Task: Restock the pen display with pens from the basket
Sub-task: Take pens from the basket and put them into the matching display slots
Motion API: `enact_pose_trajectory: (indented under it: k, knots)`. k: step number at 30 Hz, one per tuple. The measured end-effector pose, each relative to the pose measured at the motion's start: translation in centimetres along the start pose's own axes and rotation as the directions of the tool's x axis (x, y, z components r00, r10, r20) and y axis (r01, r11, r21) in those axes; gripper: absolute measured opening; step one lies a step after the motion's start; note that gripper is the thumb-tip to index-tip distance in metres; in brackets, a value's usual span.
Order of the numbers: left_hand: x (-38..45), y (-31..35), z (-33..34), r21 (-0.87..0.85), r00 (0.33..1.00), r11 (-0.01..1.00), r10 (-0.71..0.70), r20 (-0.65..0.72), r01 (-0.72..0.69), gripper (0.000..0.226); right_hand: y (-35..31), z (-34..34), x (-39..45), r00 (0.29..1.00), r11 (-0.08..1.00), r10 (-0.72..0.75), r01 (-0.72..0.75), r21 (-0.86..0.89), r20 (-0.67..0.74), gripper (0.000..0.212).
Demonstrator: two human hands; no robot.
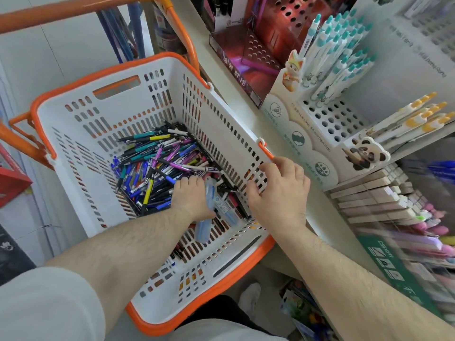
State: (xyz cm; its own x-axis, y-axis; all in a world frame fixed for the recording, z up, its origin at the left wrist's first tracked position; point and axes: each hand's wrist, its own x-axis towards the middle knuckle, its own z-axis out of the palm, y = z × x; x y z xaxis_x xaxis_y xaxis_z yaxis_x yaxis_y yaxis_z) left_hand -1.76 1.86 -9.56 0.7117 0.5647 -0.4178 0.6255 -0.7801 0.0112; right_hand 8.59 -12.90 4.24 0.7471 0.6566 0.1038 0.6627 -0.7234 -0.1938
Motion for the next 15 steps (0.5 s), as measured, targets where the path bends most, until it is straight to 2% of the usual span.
enact_pose_trajectory:
  k: [2, 5, 7, 10, 12, 15]
  knots:
    - [-0.4, -0.1, 0.2, -0.068, 0.997, 0.995, -0.077, 0.025, 0.079, 0.106, 0.0, -0.1, 0.0, 1.000, 1.000, 0.004, -0.004, 0.006, 0.002, 0.039]
    - [-1.5, -0.7, 0.8, -0.057, 0.988, 0.989, -0.133, 0.076, 0.137, 0.114, 0.0, -0.1, 0.0, 1.000, 1.000, 0.004, -0.004, 0.009, 0.004, 0.038]
    - [-2.1, -0.8, 1.1, 0.046, 0.993, 0.995, -0.096, 0.065, 0.093, 0.102, 0.0, -0.1, -0.1, 1.000, 1.000, 0.004, -0.004, 0.009, 0.004, 0.037]
    - [-2.0, -0.7, 0.2, 0.187, 0.999, 0.982, 0.031, 0.017, -0.034, 0.069, -0.1, -0.1, 0.0, 1.000, 1.000, 0.008, -0.008, 0.002, 0.007, 0.036]
    - [-1.7, -0.7, -0.4, 0.121, 0.996, 0.989, 0.087, 0.010, -0.087, 0.057, -0.2, -0.1, 0.0, 1.000, 1.000, 0.007, -0.007, -0.006, 0.003, 0.035]
    - [-0.9, -0.8, -0.9, -0.095, 0.985, 0.981, 0.171, 0.011, -0.169, 0.062, -0.4, -0.1, -0.1, 1.000, 0.999, 0.000, 0.000, -0.032, 0.002, 0.035]
